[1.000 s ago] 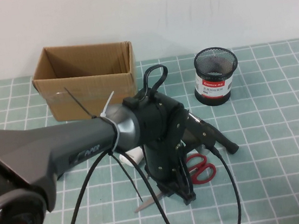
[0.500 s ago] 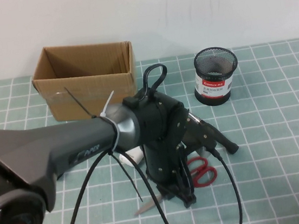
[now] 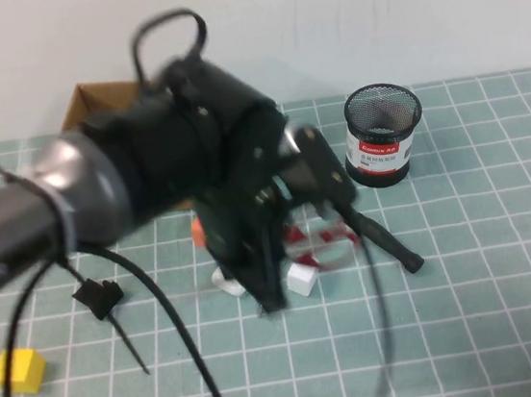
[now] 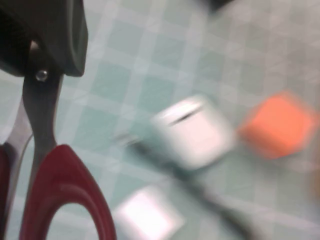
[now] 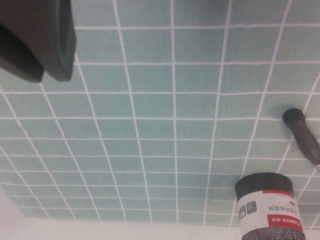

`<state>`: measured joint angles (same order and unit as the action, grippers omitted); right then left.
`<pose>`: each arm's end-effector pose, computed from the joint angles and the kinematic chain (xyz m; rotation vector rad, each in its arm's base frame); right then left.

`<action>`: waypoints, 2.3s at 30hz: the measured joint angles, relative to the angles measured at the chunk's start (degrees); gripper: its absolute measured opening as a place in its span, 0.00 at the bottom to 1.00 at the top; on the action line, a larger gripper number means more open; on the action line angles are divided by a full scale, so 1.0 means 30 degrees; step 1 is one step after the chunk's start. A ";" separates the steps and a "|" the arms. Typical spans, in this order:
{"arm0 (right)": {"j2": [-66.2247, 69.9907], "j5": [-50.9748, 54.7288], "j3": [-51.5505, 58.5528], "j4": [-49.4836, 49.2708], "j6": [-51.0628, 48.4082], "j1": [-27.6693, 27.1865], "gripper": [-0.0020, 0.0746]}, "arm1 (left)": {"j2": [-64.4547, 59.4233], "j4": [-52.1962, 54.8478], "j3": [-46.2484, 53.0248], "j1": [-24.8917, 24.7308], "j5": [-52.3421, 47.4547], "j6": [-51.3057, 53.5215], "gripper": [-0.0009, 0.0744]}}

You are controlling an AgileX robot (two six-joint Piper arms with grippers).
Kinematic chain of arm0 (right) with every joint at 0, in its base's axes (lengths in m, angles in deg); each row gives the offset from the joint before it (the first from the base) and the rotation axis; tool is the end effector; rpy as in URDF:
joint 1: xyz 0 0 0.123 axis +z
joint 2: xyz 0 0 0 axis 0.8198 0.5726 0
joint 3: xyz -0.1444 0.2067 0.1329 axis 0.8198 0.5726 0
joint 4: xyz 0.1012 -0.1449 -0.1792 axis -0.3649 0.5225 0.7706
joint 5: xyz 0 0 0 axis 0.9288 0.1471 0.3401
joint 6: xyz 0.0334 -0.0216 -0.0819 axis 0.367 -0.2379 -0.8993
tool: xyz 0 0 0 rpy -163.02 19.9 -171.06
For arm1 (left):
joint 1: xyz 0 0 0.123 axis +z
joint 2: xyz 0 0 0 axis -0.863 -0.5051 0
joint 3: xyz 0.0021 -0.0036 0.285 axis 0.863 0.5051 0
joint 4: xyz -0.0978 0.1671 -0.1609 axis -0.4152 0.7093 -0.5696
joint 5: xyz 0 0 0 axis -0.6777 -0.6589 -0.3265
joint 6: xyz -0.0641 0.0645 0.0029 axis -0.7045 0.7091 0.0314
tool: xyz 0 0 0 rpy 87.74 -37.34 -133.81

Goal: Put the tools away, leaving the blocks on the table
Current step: Place the Scissors into the box

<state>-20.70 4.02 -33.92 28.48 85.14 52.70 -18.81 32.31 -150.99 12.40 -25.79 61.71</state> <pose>0.0523 0.0000 0.1708 0.0006 1.8803 -0.0208 0.2567 -0.2590 0.2680 1.8345 2.2515 0.1603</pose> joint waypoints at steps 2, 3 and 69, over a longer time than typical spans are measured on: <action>0.0000 0.0000 0.0000 0.0000 0.0000 0.0000 0.02 | 0.0326 0.2053 -0.0564 0.0246 -0.0513 0.0218 0.12; 0.0000 0.0000 0.0000 0.0000 0.0000 0.0000 0.02 | 0.0404 0.2714 -0.0985 0.0490 -0.0728 0.0496 0.12; 0.0000 0.0000 0.0000 0.0000 0.0000 0.0000 0.02 | -0.4680 0.4083 -0.6233 0.7797 0.6910 1.0146 0.37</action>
<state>-20.70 4.02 -33.92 28.48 85.14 52.70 -32.85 44.56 -169.69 35.79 -5.06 92.15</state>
